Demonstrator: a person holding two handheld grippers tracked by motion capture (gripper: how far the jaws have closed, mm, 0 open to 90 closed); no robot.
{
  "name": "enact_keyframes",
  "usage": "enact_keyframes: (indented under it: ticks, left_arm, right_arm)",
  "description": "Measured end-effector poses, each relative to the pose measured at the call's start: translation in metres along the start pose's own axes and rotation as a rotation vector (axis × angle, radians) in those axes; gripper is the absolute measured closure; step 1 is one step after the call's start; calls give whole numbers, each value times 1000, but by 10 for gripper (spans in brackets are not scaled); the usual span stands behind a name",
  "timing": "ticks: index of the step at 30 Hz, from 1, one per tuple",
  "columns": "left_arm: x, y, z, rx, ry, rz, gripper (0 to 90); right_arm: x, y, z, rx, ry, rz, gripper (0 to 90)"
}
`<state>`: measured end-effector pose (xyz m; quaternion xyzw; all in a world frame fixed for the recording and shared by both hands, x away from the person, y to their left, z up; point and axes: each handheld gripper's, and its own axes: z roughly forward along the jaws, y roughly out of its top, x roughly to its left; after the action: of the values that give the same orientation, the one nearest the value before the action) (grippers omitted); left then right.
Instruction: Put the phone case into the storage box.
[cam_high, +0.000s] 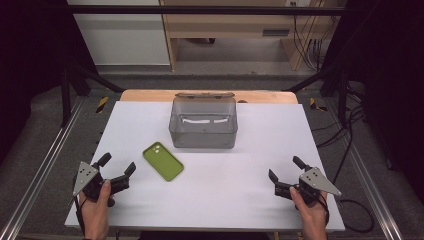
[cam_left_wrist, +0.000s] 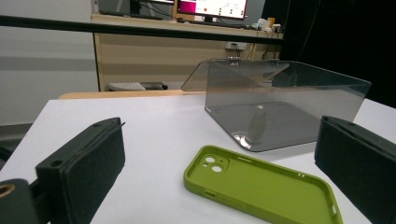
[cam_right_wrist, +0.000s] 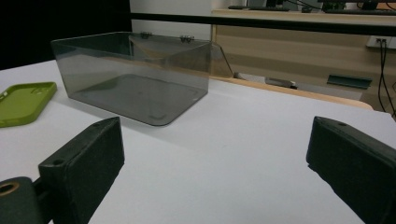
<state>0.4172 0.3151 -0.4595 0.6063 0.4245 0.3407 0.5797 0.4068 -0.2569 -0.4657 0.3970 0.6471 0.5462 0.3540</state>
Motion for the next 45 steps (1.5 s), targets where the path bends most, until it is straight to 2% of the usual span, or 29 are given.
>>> enact_keyframes:
  ticks: [6, 16, 24, 27, 28, 29, 30, 31, 32, 33, 34, 36, 38, 40, 41, 42, 44, 45]
  left_arm:
    - [-1, 0, 2, 14, 6, 2, 16]
    - [-6, -2, 3, 38, -9, 17, 17]
    - [-9, -3, 6, 51, -13, 26, 16]
    - [-9, -3, 6, 50, -10, 27, 16]
    - [-9, -4, 6, 52, -8, 29, 16]
    - [-9, -4, 6, 54, -1, 34, 16]
    - [-9, -4, 6, 57, -1, 35, 16]
    - [-10, -4, 6, 57, 0, 34, 16]
    - [-11, -4, 6, 52, -10, 33, 16]
    - [-11, -4, 6, 52, -10, 33, 16]
    - [-11, -3, 6, 53, -12, 39, 16]
    - [-10, -3, 6, 52, -11, 38, 16]
    - [-10, -4, 6, 57, -10, 37, 16]
    - [-10, -3, 6, 53, -11, 36, 16]
    - [-11, -3, 6, 53, -13, 37, 16]
    - [-11, -3, 6, 53, -14, 39, 16]
    - [-12, -3, 6, 54, -15, 41, 16]
    - [-12, -3, 6, 54, -15, 40, 16]
  right_arm:
    - [0, -2, -1, 5, -13, 3, 42]
    - [2, -3, 0, 6, -20, 8, 38]
    - [7, -3, 1, 35, -11, 16, 41]
    - [13, -1, 3, 93, -7, 33, 44]
    - [13, -1, 3, 93, -7, 33, 44]
    - [20, -1, 6, 120, 21, 46, 41]
    - [25, 0, 8, 134, 41, 37, 40]
    - [25, 0, 8, 134, 41, 37, 40]
    - [38, 1, 14, 151, 102, 33, 40]
    - [38, 1, 14, 151, 102, 33, 40]
    - [44, 2, 18, 156, 135, 30, 40]
    - [61, 8, 26, 181, 198, 36, 40]
    - [83, 14, 39, 246, 261, -5, 42]
    - [95, 16, 47, 274, 295, -22, 43]
    - [95, 16, 47, 274, 295, -22, 43]
    - [105, 19, 55, 305, 309, -37, 50]
    - [108, 20, 59, 311, 316, -42, 51]
    - [115, 20, 64, 329, 329, -52, 51]
